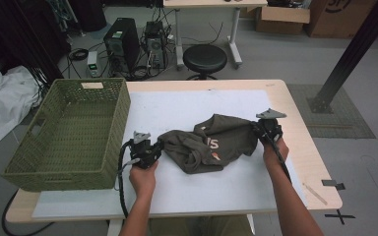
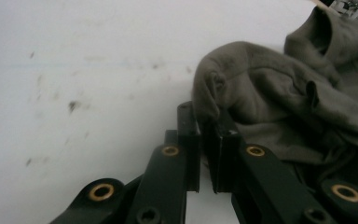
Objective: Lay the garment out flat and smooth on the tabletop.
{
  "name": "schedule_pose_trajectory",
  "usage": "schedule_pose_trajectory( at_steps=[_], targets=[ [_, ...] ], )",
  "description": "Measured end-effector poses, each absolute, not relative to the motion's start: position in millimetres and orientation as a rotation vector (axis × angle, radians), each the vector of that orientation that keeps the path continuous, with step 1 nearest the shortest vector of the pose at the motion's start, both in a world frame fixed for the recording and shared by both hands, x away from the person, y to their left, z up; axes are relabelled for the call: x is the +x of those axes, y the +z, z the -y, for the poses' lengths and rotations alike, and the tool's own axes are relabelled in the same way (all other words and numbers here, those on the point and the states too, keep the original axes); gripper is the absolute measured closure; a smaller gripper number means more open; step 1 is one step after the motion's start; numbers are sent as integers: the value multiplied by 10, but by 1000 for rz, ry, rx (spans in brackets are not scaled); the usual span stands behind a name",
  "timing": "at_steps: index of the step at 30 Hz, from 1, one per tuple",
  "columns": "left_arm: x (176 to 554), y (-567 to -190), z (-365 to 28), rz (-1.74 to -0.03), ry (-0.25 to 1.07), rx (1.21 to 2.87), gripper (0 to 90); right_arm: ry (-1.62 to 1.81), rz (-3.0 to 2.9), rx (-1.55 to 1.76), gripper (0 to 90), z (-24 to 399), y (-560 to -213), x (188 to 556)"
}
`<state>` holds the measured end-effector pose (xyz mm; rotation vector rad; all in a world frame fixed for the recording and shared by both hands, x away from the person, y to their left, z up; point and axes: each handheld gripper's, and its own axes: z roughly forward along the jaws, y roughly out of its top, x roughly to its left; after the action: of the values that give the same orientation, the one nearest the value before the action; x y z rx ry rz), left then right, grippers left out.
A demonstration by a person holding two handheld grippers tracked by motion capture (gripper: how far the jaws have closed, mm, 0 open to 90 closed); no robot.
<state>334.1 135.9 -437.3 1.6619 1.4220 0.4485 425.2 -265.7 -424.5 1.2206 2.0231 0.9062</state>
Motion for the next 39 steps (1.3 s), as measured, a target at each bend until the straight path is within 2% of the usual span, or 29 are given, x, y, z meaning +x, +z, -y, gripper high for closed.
schedule_pose_trajectory(
  at_steps=[2, 3, 5, 7, 12, 14, 15, 17, 18, 24, 30, 32, 33, 35, 37, 39],
  targets=[
    [3337, -4368, -1369, -1426, 451, 1656, 699, 910, -1990, 1236, 724, 2642, -4238, 4233],
    [3340, -4361, -1369, -1431, 453, 1646, 598, 953, -1979, 1245, 648, 2625, -4209, 4172],
    [3354, -4345, -1367, -1428, 455, 1621, 500, 1042, -1975, 1227, 575, 2577, -4166, 4014],
    [3398, -4332, -1350, -1428, 478, 1623, 453, 1187, -2052, 1200, 508, 2475, -4157, 3840],
    [3516, -4324, -1315, -1432, 486, 1639, 471, 1435, -2294, 1012, 498, 2018, -4295, 3401],
    [3523, -4311, -1307, -1429, 489, 1638, 471, 1428, -2365, 968, 519, 1841, -4371, 3336],
    [3525, -4307, -1303, -1427, 493, 1641, 471, 1409, -2392, 957, 576, 1788, -4400, 3329],
    [3530, -4310, -1302, -1423, 497, 1653, 469, 1303, -2460, 936, 787, 1705, -4472, 3313],
    [3532, -4317, -1303, -1424, 498, 1658, 466, 1272, -2461, 930, 843, 1715, -4497, 3282],
    [3549, -4343, -1265, -1396, 492, 1682, 423, 1350, -2448, 801, 863, 2052, -4413, 2934],
    [3566, -4371, -1184, -1350, 449, 1697, 394, 1378, -2456, 743, 858, 2638, -4464, 2427],
    [3583, -4402, -1141, -1344, 426, 1726, 409, 1353, -2424, 823, 807, 2756, -4501, 2364],
    [3588, -4420, -1121, -1332, 402, 1738, 452, 1394, -2380, 886, 729, 2828, -4501, 2349],
    [3586, -4459, -1067, -1281, 331, 1782, 560, 1479, -2291, 945, 684, 2913, -4459, 2360],
    [3553, -4464, -1028, -1246, 325, 1835, 813, 1528, -2173, 1004, 628, 2987, -4370, 2430],
    [3529, -4440, -1060, -1255, 348, 1835, 880, 1497, -2106, 1051, 601, 3008, -4302, 2543]
  ],
)
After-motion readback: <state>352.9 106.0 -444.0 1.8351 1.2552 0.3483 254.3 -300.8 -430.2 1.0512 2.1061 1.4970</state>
